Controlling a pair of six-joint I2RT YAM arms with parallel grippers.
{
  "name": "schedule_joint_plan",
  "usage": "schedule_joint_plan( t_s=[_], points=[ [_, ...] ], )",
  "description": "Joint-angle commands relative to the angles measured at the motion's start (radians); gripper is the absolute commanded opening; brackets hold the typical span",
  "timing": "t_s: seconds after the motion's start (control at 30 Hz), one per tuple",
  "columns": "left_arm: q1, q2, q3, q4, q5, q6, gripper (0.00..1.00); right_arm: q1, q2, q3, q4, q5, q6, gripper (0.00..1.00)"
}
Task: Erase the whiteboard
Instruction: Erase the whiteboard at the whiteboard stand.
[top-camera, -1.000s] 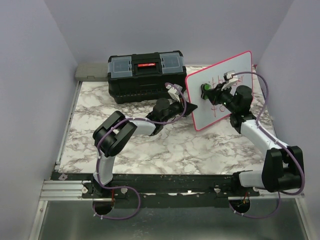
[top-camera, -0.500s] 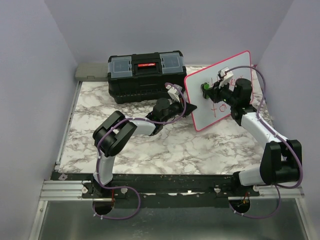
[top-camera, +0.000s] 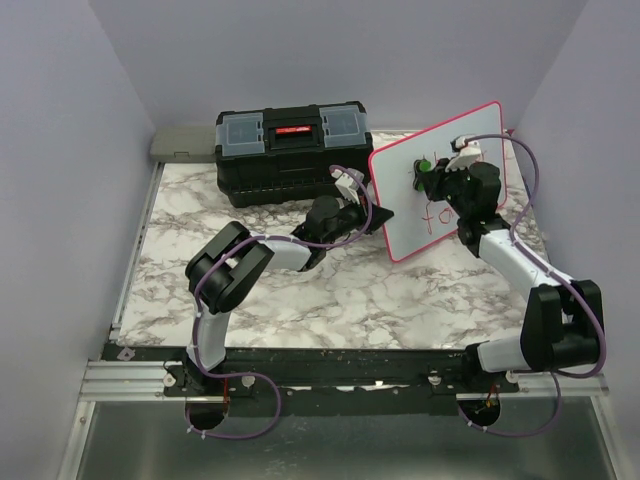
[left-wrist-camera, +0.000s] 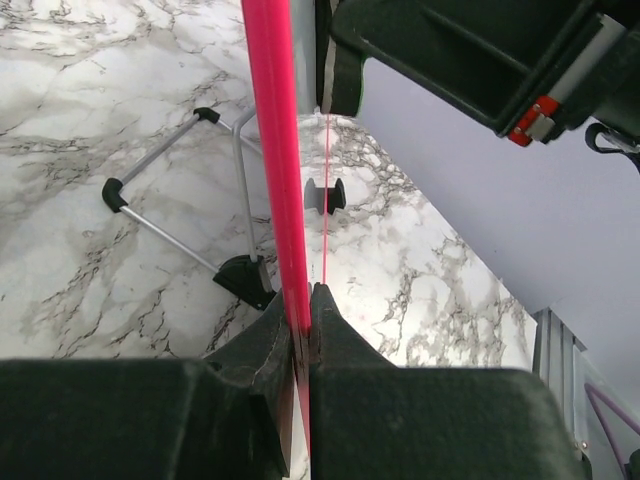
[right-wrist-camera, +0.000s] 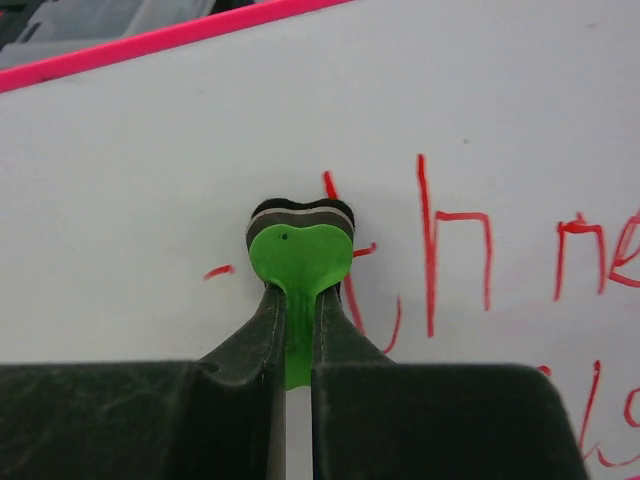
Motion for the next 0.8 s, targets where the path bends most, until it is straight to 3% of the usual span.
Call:
schedule_joint_plan(
  t_s=[0.0,0.03,0.2,0.27,0.33,0.43,0.57,0.77],
  points=[
    [-0.024,-0.017,0.004,0.025,0.091,0.07,0.0,-0.006,0.031,-0.007,0.037,0.194,0.031,0.01],
    [-0.024,-0.017,0.002,0.025,0.09,0.07,0.0,-0.006,0.038,0.007,0.005,0.127,0.0,0.01],
    [-0.024,-0.02,0.004,0.026,0.089,0.071,0.0,-0.006,0.082,0.082,-0.258,-0.533,-0.292,0.01],
    [-0.024,-0.021,0.002,0.027,0.089,0.072,0.0,-0.005,0.081,0.069,-0.222,-0.602,-0.267,0.01],
    [-0.024,-0.02,0.0,0.03,0.087,0.071,0.0,-0.005,0.068,0.042,-0.125,-0.52,-0.169,0.01],
    [-0.024,-0.016,0.001,0.033,0.088,0.068,0.0,-0.005,0.041,0.009,-0.007,-0.185,0.025,0.01],
    [-0.024,-0.017,-0.002,0.034,0.091,0.07,0.0,-0.005,0.018,-0.004,0.044,0.137,0.12,0.01],
    [-0.024,-0.022,-0.007,0.036,0.09,0.072,0.0,-0.006,0.049,0.028,-0.006,0.204,0.165,0.01]
  ],
)
